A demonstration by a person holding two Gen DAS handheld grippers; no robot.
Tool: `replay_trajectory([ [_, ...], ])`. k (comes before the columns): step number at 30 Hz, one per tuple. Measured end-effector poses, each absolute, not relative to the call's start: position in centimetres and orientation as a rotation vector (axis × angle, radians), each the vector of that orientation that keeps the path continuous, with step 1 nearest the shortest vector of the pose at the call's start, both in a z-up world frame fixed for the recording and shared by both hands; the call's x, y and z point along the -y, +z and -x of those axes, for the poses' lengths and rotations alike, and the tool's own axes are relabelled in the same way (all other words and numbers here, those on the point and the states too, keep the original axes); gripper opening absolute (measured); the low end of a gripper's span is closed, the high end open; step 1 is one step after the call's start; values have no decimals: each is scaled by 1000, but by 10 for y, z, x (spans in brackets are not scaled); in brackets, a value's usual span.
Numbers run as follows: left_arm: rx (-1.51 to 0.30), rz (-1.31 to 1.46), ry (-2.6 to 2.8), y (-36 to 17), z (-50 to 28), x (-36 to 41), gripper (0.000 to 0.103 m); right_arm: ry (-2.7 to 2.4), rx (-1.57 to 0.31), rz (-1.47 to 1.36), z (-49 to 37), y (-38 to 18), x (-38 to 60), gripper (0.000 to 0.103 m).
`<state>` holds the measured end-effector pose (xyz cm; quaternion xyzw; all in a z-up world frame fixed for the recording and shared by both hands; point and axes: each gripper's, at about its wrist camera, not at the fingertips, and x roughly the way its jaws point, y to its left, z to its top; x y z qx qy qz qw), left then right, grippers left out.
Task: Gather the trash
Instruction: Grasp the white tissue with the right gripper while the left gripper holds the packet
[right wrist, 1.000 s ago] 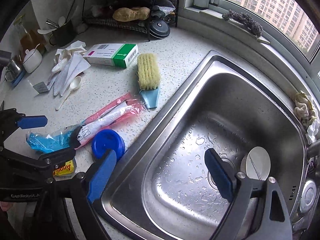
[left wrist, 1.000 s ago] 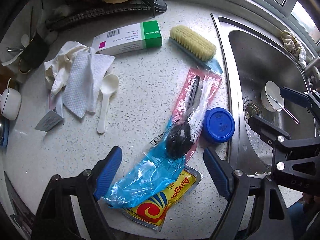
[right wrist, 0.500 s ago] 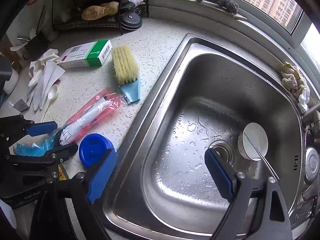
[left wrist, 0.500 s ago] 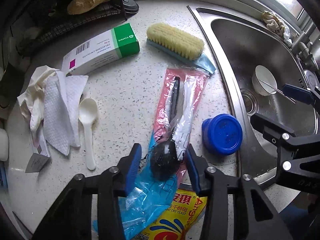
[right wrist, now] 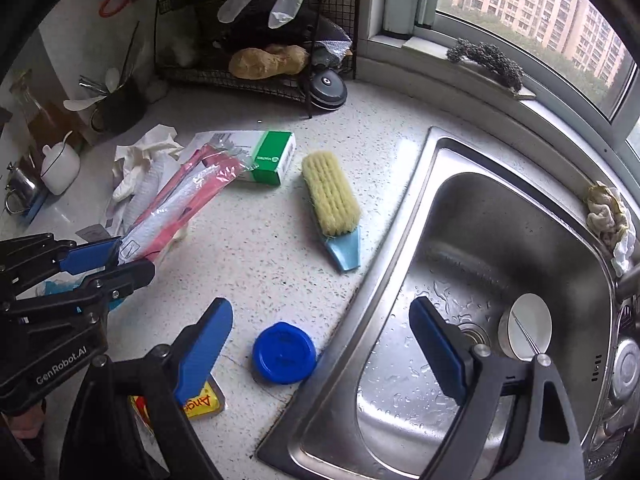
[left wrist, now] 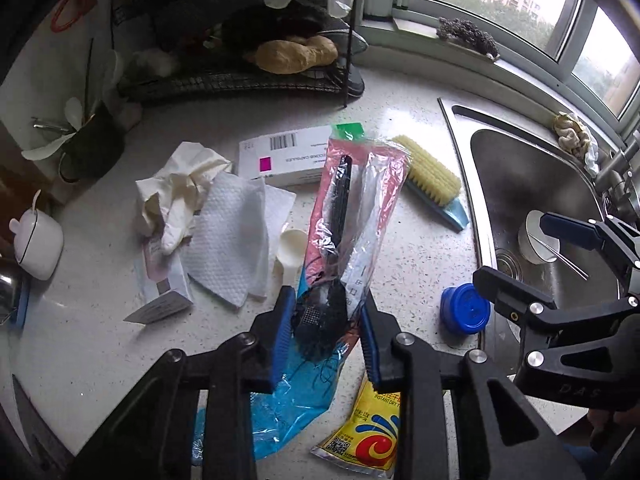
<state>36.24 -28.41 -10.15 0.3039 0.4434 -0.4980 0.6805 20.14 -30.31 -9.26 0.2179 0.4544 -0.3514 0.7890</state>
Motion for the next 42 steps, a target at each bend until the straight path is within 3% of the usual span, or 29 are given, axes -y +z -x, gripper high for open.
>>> replay_trajectory([
  [14, -999, -479, -699, -79, -434, 230, 28, -336, -956, -397, -310, -94, 315, 89],
  [26, -1034, -453, -606, -115, -472, 252, 28, -233, -1048, -425, -367, -138, 335, 89],
  [27, -1043, -450, -605, -120, -475, 254, 28, -231, -1064, -425, -371, -142, 337, 87],
  [29, -1058, -444, -598, -128, -480, 256, 28, -218, -1098, -426, -376, -150, 338, 73],
  [34, -1061, -423, -585, -132, -479, 256, 28, -193, -1122, -413, -375, -156, 335, 30],
  [35, -1064, -414, -584, -132, -478, 254, 28, -186, -1121, -413, -374, -154, 333, 29],
  [37, -1064, -399, -587, -128, -472, 252, 28, -169, -1111, -416, -369, -149, 332, 17],
  [42, -1053, -377, -592, -117, -457, 242, 28, -150, -1055, -403, -349, -134, 323, 7],
])
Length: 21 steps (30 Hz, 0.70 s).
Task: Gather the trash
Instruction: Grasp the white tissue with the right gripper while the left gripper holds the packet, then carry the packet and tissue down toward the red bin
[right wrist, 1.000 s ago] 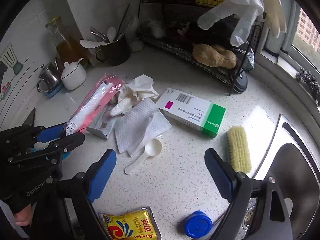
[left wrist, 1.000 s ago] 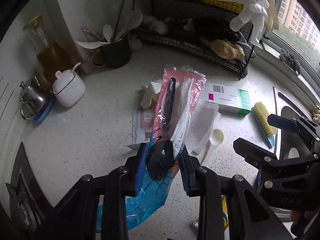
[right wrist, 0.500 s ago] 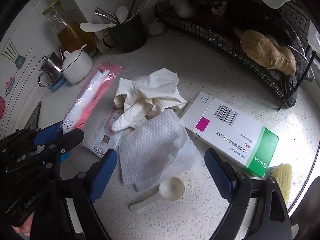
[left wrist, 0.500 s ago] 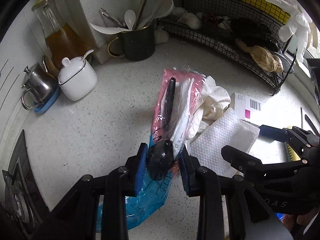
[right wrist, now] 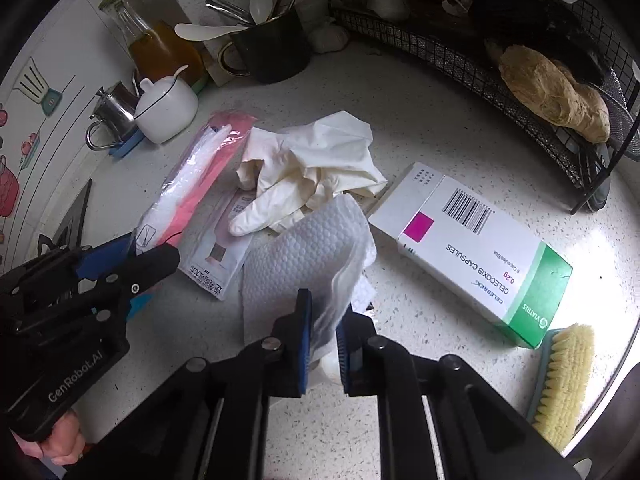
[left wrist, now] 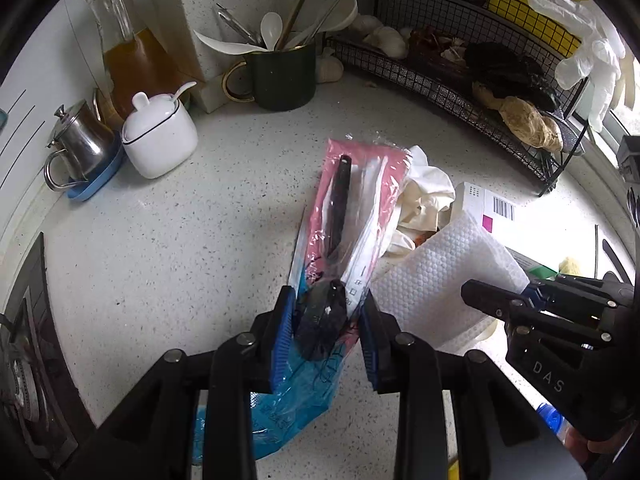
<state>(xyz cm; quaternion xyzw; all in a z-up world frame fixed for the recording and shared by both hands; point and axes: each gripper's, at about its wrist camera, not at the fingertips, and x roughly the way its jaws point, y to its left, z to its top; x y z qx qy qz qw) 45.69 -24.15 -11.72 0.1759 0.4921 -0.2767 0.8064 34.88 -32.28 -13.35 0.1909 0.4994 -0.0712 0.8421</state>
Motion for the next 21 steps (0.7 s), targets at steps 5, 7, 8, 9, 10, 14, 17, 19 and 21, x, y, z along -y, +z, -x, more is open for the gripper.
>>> replay_trajectory([
  [5, -1040, -364, -602, -105, -440, 224, 28, -127, -1009, -371, -331, -116, 307, 4],
  [7, -1031, -355, -602, -99, -433, 218, 28, -117, -990, -355, -322, -108, 303, 3],
  [8, -1026, -348, -601, -95, -429, 213, 28, -112, -981, -344, -320, -105, 297, 3],
  [9, -1021, -340, -599, -92, -425, 208, 28, -109, -973, -331, -315, -101, 291, 3],
  [10, -1017, -335, -597, -89, -420, 203, 28, -107, -965, -318, -311, -98, 285, 3],
  [14, -1005, -314, -589, -77, -400, 179, 28, -98, -933, -276, -287, -81, 268, 3],
  [17, -999, -303, -589, -69, -383, 161, 28, -86, -912, -249, -272, -70, 251, 3],
  [19, -994, -297, -593, -63, -371, 146, 28, -78, -899, -231, -267, -64, 237, 3],
  [21, -984, -300, -593, -59, -358, 131, 28, -66, -891, -219, -259, -59, 222, 3],
])
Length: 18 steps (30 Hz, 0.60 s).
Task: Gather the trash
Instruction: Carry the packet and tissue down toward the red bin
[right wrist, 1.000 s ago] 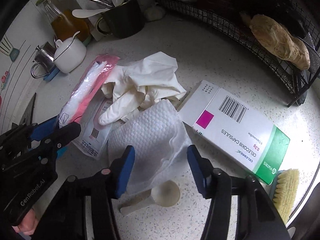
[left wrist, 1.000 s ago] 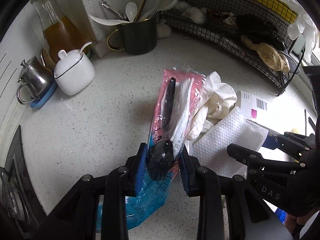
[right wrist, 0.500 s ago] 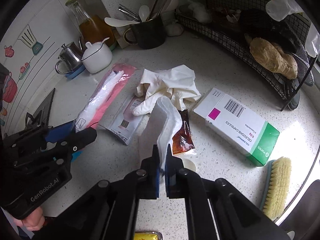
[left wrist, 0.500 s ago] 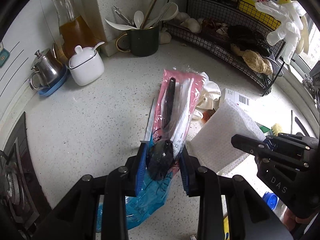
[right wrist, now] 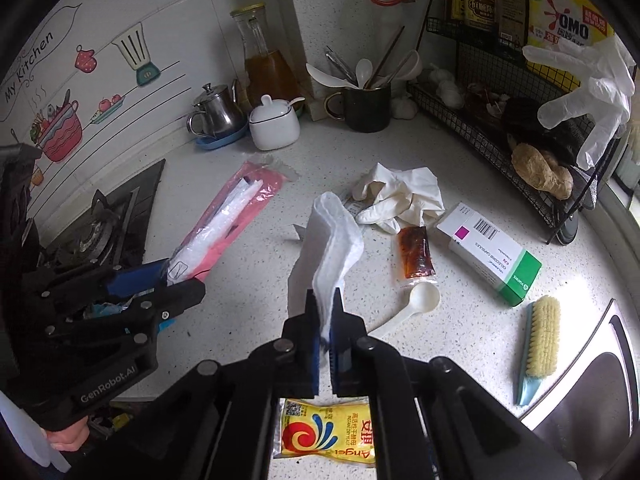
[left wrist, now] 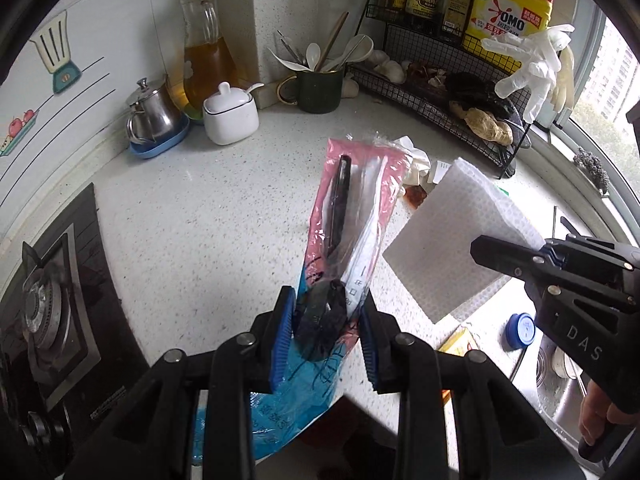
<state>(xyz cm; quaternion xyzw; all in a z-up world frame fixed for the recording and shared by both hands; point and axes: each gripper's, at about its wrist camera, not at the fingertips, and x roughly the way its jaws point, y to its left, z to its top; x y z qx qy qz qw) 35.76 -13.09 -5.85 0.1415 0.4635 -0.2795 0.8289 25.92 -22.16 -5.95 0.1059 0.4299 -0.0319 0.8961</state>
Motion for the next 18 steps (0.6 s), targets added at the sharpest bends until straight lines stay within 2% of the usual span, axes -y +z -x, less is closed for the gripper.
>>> replay_trajectory([
  [18, -991, -218, -437, -51, -244, -28, 28, 97, -883, -95, -180, -54, 92, 3],
])
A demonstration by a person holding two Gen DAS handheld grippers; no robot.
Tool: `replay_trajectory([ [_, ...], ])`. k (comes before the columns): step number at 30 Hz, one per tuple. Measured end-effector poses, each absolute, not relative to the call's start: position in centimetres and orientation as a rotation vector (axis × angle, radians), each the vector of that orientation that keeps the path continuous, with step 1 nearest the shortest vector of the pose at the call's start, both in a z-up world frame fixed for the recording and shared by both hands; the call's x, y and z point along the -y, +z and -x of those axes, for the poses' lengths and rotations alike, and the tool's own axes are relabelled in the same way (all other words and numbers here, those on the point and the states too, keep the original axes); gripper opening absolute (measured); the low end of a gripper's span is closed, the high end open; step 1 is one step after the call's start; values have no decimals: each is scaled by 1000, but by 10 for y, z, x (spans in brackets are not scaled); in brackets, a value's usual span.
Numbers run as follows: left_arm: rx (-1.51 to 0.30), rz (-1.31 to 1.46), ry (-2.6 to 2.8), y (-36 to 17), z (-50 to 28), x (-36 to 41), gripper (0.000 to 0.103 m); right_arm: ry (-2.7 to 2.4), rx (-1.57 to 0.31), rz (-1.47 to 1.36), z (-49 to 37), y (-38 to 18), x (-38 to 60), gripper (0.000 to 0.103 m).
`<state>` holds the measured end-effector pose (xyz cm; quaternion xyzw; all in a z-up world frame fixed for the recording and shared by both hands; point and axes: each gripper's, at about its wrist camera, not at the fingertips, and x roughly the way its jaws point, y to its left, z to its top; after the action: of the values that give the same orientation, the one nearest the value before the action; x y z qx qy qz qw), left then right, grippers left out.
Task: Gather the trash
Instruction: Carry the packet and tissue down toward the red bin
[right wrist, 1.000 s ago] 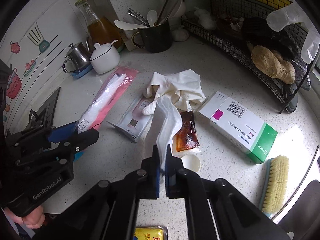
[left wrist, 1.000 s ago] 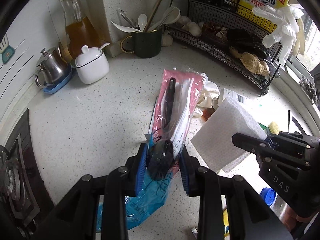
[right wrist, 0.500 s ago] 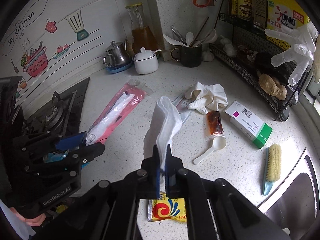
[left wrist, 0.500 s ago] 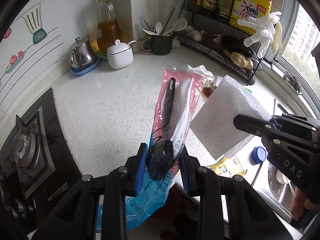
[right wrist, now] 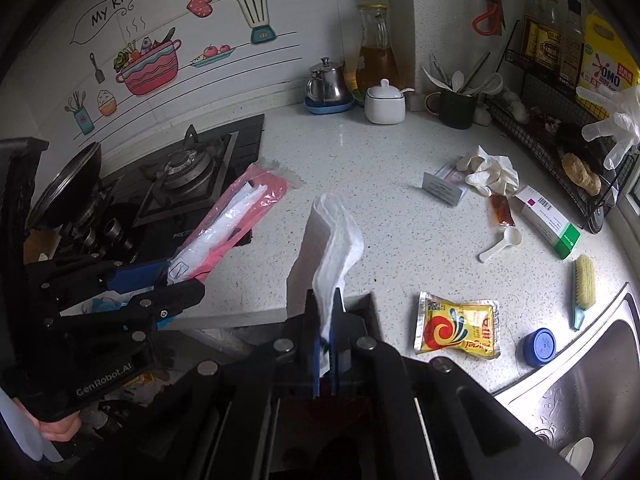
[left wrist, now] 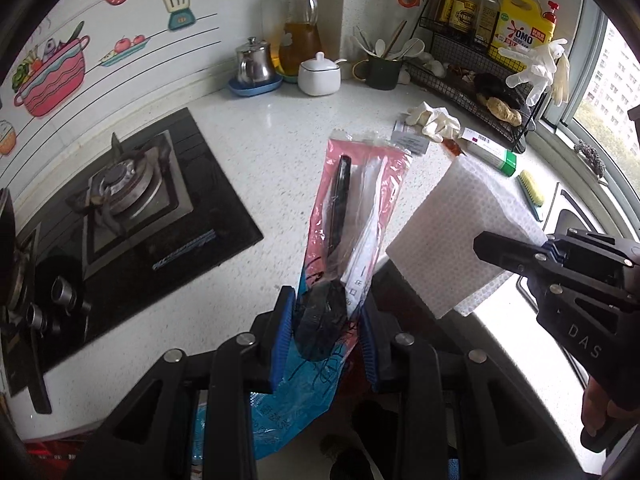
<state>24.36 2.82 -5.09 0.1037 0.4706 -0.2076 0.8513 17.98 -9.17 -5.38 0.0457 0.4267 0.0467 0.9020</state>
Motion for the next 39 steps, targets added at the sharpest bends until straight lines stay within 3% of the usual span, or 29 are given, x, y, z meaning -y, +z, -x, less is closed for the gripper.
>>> replay_trajectory([
  [9, -1063, -217, -439, -74, -190, -72, 28, 146, -913, -60, -141, -80, 49, 3],
  [16, -1169, -237, -464, -126, -173, -74, 28, 125, -995, -95, -123, -130, 46, 3],
  [39, -1429, -332, -533, -434, -213, -48, 28, -28, -1222, -212, -155, -410, 58, 3],
])
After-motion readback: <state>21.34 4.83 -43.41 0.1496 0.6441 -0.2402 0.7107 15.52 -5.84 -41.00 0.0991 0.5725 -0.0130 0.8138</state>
